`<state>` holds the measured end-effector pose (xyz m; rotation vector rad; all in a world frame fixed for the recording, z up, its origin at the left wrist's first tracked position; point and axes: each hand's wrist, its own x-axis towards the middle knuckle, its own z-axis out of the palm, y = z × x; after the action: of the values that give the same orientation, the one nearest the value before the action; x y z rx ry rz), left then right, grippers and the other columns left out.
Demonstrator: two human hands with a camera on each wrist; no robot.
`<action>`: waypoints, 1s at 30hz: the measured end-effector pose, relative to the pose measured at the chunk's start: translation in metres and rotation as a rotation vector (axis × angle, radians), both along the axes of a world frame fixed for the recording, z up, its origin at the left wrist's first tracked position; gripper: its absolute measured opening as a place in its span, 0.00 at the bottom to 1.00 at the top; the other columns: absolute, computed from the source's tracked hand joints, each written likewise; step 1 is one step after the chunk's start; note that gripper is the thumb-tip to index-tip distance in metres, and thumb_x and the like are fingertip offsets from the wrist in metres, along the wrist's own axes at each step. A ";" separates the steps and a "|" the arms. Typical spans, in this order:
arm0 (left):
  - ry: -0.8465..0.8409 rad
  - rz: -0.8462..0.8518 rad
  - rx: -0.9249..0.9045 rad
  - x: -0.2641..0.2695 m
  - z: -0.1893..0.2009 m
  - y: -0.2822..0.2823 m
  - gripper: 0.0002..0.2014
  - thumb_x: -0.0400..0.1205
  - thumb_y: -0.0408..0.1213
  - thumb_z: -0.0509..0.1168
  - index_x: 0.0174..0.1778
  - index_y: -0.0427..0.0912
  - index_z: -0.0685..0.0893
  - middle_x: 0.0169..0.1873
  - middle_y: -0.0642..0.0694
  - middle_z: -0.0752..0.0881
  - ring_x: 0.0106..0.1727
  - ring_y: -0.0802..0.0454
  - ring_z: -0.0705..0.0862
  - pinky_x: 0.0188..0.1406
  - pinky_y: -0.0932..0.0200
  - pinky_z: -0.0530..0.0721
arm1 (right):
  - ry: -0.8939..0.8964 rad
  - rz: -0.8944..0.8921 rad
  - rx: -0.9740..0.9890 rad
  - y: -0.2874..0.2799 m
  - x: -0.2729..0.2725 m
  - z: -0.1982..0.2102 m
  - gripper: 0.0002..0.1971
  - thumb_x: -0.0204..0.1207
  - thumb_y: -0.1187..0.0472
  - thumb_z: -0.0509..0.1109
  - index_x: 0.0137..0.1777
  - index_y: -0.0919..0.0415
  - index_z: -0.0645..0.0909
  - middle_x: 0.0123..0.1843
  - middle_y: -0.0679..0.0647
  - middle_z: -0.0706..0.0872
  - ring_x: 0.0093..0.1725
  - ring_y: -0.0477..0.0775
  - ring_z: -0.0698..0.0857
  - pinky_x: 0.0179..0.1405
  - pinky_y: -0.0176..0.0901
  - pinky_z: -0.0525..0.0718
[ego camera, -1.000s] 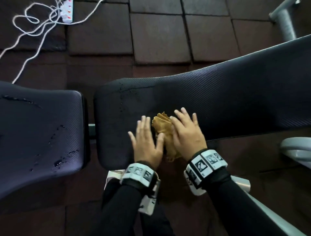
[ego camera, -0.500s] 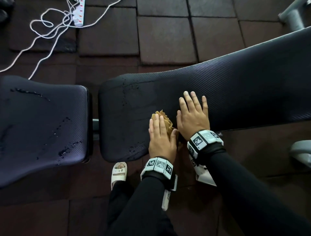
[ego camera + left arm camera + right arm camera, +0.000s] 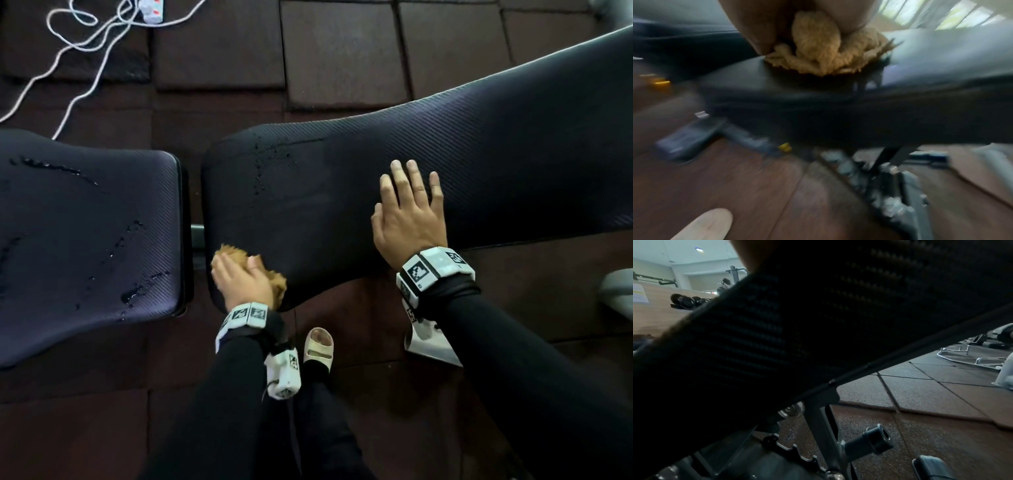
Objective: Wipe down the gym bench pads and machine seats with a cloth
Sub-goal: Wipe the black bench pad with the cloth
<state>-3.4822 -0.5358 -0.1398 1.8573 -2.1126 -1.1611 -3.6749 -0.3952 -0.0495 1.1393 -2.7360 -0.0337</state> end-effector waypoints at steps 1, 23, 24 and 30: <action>0.002 0.052 0.004 0.011 -0.002 0.004 0.29 0.87 0.38 0.57 0.79 0.25 0.58 0.80 0.30 0.57 0.82 0.36 0.53 0.80 0.51 0.48 | 0.007 -0.001 -0.004 0.000 0.000 -0.001 0.23 0.79 0.56 0.58 0.72 0.64 0.71 0.77 0.61 0.70 0.79 0.62 0.64 0.78 0.64 0.53; 0.060 -0.027 -0.056 -0.021 -0.005 -0.007 0.27 0.85 0.33 0.58 0.76 0.20 0.61 0.78 0.25 0.59 0.81 0.30 0.54 0.81 0.46 0.46 | 0.071 -0.007 -0.002 -0.001 0.000 -0.004 0.23 0.78 0.55 0.58 0.71 0.63 0.72 0.77 0.60 0.71 0.79 0.61 0.65 0.79 0.63 0.54; 0.032 0.041 -0.047 -0.009 -0.010 -0.010 0.26 0.85 0.32 0.59 0.75 0.19 0.62 0.77 0.23 0.61 0.80 0.29 0.57 0.81 0.46 0.48 | 0.071 -0.007 -0.002 -0.001 0.000 -0.004 0.23 0.78 0.55 0.58 0.71 0.63 0.72 0.77 0.60 0.71 0.79 0.61 0.65 0.79 0.63 0.54; -0.014 0.238 0.050 0.008 0.003 0.022 0.27 0.86 0.33 0.58 0.76 0.19 0.60 0.78 0.24 0.59 0.80 0.29 0.55 0.79 0.49 0.48 | 0.072 -0.014 0.009 -0.002 0.001 -0.001 0.23 0.78 0.55 0.58 0.71 0.63 0.73 0.77 0.60 0.71 0.79 0.61 0.65 0.78 0.63 0.55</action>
<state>-3.4742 -0.5137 -0.1366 2.0753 -1.8204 -1.1575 -3.6737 -0.3971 -0.0505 1.0991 -2.6837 -0.0875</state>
